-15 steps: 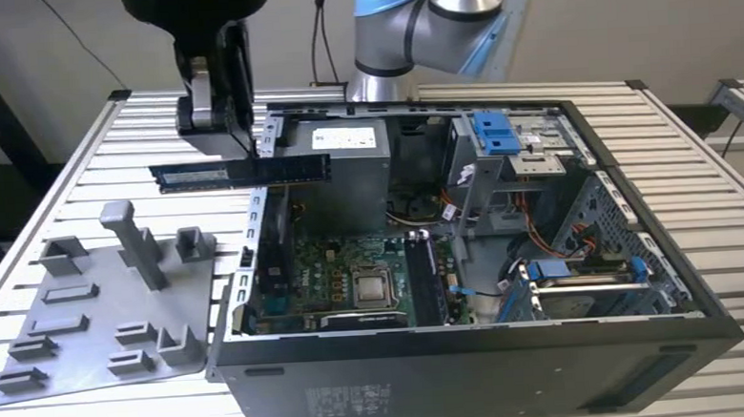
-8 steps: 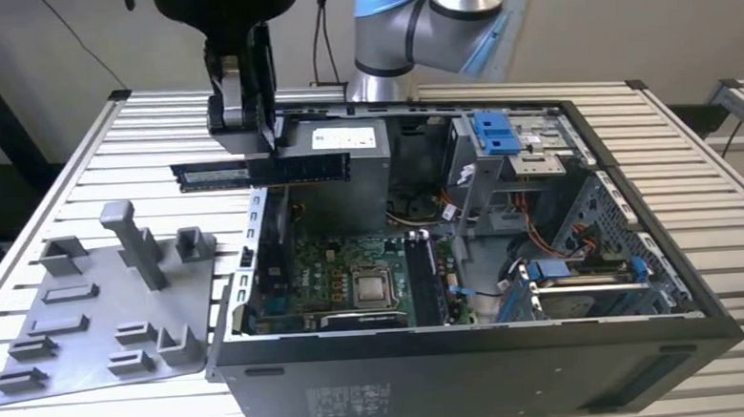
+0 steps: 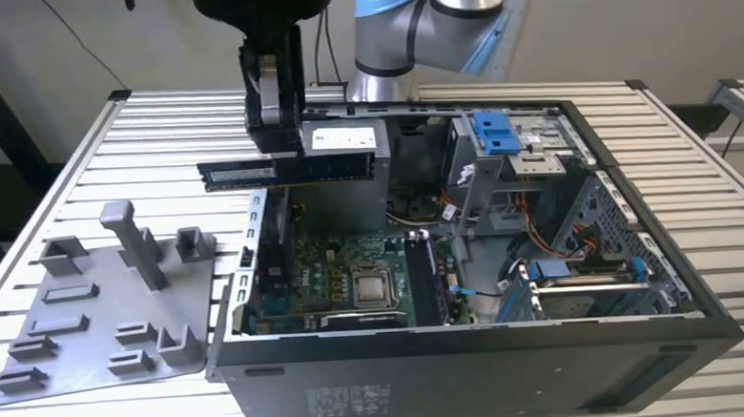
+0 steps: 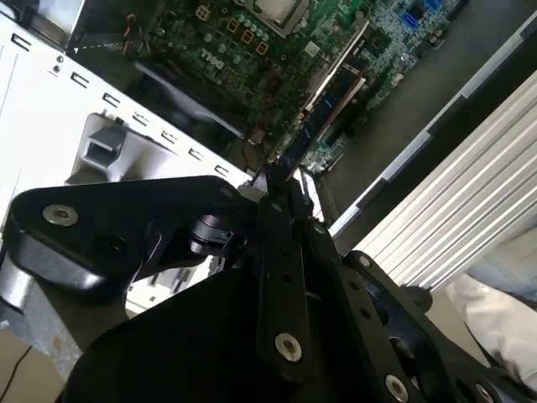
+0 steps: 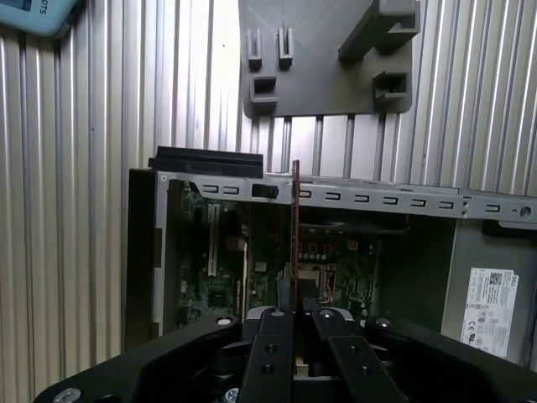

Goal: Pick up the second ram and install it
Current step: 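Pick up the second ram and move it above second insertion slot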

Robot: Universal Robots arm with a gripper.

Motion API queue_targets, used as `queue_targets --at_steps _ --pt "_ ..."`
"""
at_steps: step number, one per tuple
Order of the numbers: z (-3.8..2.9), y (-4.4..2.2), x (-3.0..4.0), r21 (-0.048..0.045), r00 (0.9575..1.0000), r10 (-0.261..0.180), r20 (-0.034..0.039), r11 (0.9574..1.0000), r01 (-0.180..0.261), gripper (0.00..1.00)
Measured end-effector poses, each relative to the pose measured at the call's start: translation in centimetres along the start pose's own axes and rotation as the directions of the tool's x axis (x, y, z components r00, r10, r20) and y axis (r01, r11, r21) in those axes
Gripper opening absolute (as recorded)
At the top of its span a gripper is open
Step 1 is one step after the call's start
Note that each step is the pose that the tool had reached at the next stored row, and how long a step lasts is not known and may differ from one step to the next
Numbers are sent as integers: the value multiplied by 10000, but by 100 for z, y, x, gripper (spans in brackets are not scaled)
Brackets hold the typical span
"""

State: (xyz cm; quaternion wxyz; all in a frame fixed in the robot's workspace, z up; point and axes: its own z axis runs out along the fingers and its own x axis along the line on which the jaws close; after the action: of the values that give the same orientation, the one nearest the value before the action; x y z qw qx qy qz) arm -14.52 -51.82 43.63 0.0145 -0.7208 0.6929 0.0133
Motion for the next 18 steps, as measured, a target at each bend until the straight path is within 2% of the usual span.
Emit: queue_targets --at_steps 11,18 --pt "0 -408 16 -6 10000 1 0 10000 -1 14" --pt "1 -625 25 -6 10000 19 0 10000 -19 14"
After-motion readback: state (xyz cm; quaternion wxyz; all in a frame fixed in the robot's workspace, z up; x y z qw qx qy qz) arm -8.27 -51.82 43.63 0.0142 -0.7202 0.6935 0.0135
